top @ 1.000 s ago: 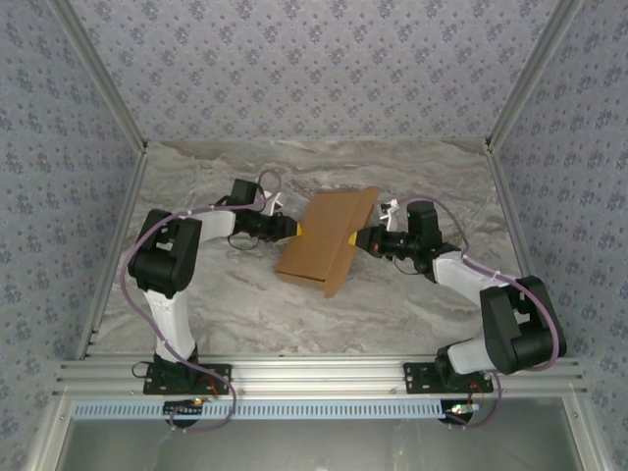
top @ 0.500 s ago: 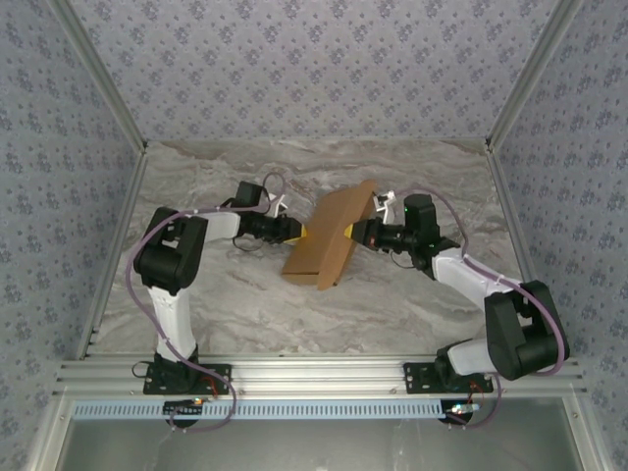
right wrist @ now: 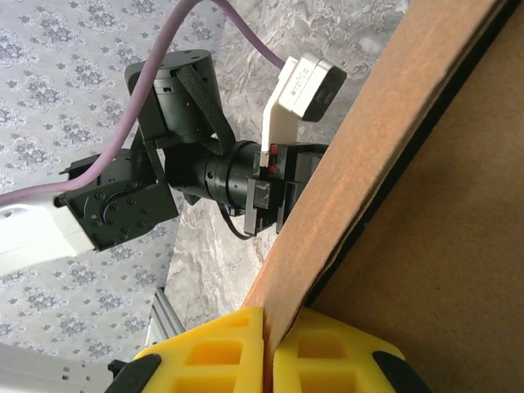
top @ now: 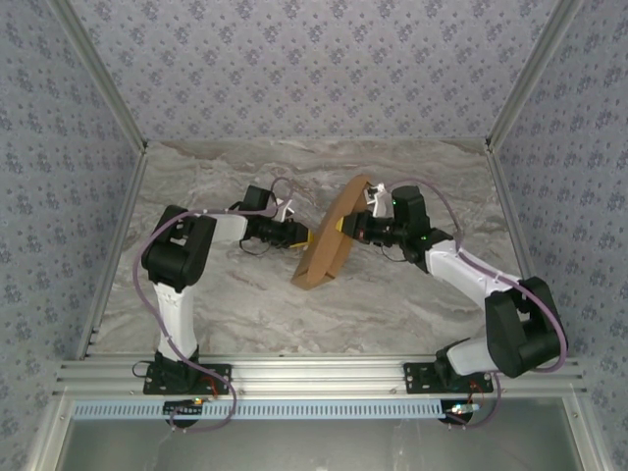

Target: Fold the paper box

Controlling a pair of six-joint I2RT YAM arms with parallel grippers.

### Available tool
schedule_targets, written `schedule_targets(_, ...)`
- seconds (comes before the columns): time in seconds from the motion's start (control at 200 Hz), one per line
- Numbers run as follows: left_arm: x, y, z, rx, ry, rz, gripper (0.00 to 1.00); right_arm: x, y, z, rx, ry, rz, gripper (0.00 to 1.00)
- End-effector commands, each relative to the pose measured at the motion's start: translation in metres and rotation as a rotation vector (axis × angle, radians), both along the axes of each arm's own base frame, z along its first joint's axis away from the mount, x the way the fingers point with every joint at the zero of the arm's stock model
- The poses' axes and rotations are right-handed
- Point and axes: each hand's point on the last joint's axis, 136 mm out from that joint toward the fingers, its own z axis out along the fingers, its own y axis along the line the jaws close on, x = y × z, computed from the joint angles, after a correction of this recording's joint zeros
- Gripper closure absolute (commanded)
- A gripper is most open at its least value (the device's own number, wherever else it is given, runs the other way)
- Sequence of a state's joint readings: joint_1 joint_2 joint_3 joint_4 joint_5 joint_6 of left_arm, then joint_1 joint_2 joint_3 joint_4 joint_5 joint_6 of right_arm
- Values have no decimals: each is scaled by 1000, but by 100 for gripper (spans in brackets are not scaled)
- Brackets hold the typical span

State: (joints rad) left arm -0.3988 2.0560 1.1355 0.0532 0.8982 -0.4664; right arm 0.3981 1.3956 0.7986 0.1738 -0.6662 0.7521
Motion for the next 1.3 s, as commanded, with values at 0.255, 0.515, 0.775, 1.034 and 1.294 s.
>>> schedule_targets(0.255,8,16,-19,61,75,70,70,23,-17,-42,-180,48,-134,91)
schedule_targets(0.515,23,36,0,107,10,125,51,30,-14,-47,-210,62,-130,92)
schedule_targets(0.775,25,76,39,273,-193,238,39,33,-13,-47,-247,62,-125,92)
schedule_targets(1.034,-10,85,107,275,-495,231,32,38,-9,-49,-253,67,-119,92)
schedule_targets(1.294,-62,51,169,281,-903,90,17,44,-5,-49,-258,69,-109,92)
